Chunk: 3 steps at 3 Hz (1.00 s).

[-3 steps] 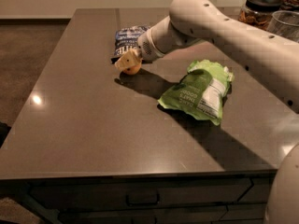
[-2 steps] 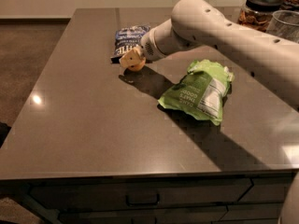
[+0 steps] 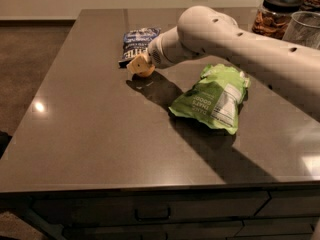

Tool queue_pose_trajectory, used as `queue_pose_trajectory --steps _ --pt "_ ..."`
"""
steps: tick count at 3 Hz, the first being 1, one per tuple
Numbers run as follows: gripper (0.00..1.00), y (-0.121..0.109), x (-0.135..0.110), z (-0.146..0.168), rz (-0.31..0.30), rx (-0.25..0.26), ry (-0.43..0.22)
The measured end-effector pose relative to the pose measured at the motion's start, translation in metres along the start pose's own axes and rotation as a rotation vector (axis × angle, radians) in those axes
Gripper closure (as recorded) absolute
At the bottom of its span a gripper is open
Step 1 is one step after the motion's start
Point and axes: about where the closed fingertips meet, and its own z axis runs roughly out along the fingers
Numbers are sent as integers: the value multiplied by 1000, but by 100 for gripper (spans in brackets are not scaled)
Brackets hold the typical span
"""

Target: Move orange near blue chip bag

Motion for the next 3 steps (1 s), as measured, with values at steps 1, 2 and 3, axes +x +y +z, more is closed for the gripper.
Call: queue_pose_trajectory --steps 1,2,3 --pt "5 4 3 4 -9 1 2" --pt "0 8 6 7 -12 -2 0" --pt "0 8 6 7 -13 -2 0"
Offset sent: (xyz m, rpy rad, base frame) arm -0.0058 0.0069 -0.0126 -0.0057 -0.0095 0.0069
